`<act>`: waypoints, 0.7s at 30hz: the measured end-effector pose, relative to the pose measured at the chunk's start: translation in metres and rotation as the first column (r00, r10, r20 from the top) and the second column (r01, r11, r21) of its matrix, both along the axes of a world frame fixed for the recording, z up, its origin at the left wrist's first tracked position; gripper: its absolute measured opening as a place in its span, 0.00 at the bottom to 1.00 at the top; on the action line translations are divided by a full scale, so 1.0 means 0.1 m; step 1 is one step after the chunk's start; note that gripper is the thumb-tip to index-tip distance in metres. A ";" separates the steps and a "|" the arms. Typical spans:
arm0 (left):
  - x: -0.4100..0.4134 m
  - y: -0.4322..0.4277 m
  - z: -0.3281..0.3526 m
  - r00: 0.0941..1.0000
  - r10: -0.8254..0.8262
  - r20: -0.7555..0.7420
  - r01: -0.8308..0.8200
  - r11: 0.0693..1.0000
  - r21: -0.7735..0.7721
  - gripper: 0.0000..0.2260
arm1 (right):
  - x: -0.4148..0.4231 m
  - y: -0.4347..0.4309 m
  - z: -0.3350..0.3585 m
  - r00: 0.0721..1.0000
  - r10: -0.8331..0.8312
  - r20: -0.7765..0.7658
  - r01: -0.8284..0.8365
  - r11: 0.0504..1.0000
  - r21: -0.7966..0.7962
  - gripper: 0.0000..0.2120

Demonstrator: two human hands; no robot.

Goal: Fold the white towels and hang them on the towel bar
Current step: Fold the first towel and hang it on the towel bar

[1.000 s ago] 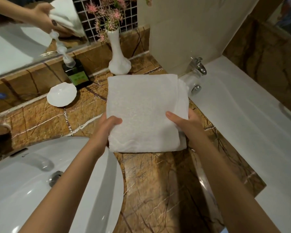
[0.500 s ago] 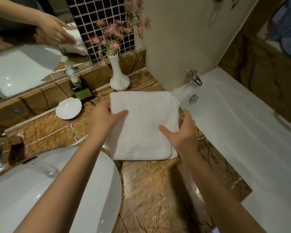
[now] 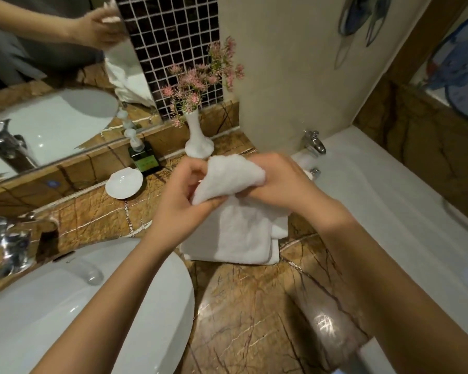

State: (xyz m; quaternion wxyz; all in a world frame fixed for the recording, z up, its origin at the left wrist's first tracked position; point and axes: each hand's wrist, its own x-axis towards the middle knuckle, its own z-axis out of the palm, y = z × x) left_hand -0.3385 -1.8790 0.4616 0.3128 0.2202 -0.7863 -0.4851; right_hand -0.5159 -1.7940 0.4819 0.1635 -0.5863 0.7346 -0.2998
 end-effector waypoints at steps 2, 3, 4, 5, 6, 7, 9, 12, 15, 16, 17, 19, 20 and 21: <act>0.10 -0.02 -0.03 0.999 0.023 0.034 -0.029 0.980 0.197 0.27 | -0.01 -0.03 0.06 0.997 0.065 0.044 -0.066 0.997 0.027 0.07; 0.17 -0.03 -0.05 0.994 -0.009 0.106 -0.015 0.975 0.220 0.28 | -0.01 -0.03 0.08 0.995 0.087 0.050 -0.088 0.996 0.015 0.07; 0.23 -0.04 -0.09 0.981 -0.063 0.185 0.022 0.976 0.216 0.26 | 0.00 -0.03 0.12 0.993 0.108 0.057 -0.107 0.994 -0.009 0.08; 0.28 -0.05 -0.14 0.964 -0.106 0.242 0.053 0.975 0.215 0.24 | 0.02 -0.04 0.18 0.990 0.126 0.066 -0.124 0.992 -0.030 0.09; 0.32 -0.06 -0.19 0.955 -0.121 0.272 0.064 0.975 0.212 0.23 | 0.04 -0.04 0.24 0.988 0.135 0.082 -0.131 0.990 -0.046 0.10; 0.35 -0.07 -0.23 0.953 -0.116 0.280 0.059 0.977 0.203 0.24 | 0.07 -0.06 0.30 0.987 0.135 0.091 -0.131 0.990 -0.054 0.11; 0.38 -0.10 -0.29 0.955 -0.078 0.287 0.032 0.986 0.162 0.25 | 0.14 -0.09 0.43 0.986 0.141 0.091 -0.135 0.988 -0.069 0.13; 0.42 -0.16 -0.37 0.962 -0.005 0.272 -0.026 0.993 0.112 0.25 | 0.24 -0.10 0.62 0.986 0.122 0.114 -0.105 0.984 -0.143 0.09; 0.47 -0.15 -0.40 0.969 0.023 0.246 -0.034 0.999 0.042 0.23 | 0.32 -0.05 0.87 0.974 0.080 0.211 -0.026 0.968 -0.248 0.14; 0.50 -0.14 -0.40 0.974 0.026 0.223 -0.033 0.999 0.029 0.23 | 0.35 -0.03 0.97 0.967 0.066 0.247 0.006 0.960 -0.278 0.16; 0.54 -0.12 -0.41 0.979 0.043 0.197 -0.051 0.998 0.036 0.22 | 0.39 -0.01 1.07 0.957 0.060 0.283 0.030 0.952 -0.305 0.16; 0.65 -0.08 -0.40 0.977 0.128 0.168 -0.150 0.981 0.123 0.18 | 0.45 0.06 1.25 0.925 0.072 0.372 0.072 0.931 -0.359 0.13; 0.72 -0.05 -0.37 0.971 0.180 0.159 -0.211 0.957 0.200 0.17 | 0.48 0.09 1.32 0.900 0.081 0.428 0.098 0.920 -0.380 0.11; 0.80 -0.02 -0.32 0.965 0.226 0.133 -0.256 0.921 0.294 0.15 | 0.50 0.12 1.39 0.867 0.092 0.489 0.124 0.912 -0.390 0.11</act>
